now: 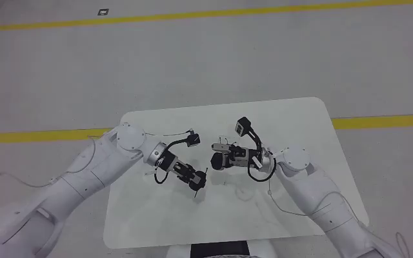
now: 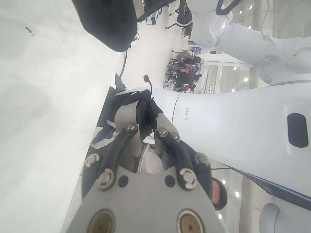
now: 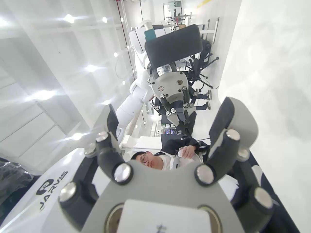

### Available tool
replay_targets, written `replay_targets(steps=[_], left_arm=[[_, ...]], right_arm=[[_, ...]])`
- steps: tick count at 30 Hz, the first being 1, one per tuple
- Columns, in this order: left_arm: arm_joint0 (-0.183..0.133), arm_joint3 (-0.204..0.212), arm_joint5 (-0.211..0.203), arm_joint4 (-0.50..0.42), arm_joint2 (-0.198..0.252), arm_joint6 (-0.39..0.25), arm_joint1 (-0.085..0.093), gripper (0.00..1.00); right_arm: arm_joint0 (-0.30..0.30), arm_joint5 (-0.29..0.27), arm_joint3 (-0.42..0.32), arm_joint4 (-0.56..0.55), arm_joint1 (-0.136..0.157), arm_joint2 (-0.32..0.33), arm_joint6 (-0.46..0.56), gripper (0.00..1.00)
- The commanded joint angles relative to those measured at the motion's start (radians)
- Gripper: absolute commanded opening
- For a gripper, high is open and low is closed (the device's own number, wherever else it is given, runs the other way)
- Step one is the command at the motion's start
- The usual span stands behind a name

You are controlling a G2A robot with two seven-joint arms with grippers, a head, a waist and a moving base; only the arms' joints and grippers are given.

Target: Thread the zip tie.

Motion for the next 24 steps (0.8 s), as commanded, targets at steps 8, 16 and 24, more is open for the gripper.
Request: replay_targets(steps=[8, 16, 24], left_arm=[[0.000, 0.000, 0.000, 0.000, 0.000, 0.000, 0.000, 0.00], [0.000, 0.000, 0.000, 0.000, 0.000, 0.000, 0.000, 0.00], [0.000, 0.000, 0.000, 0.000, 0.000, 0.000, 0.000, 0.00]], right_arm=[[-0.005, -0.001, -0.006, -0.032, 0.005, -0.011, 0.023, 0.47], [0.000, -0.019, -0.004, -0.064, 0.007, -0.024, 0.040, 0.36], [-0.002, -0.027, -0.011, -0.096, 0.010, -0.032, 0.035, 0.32]])
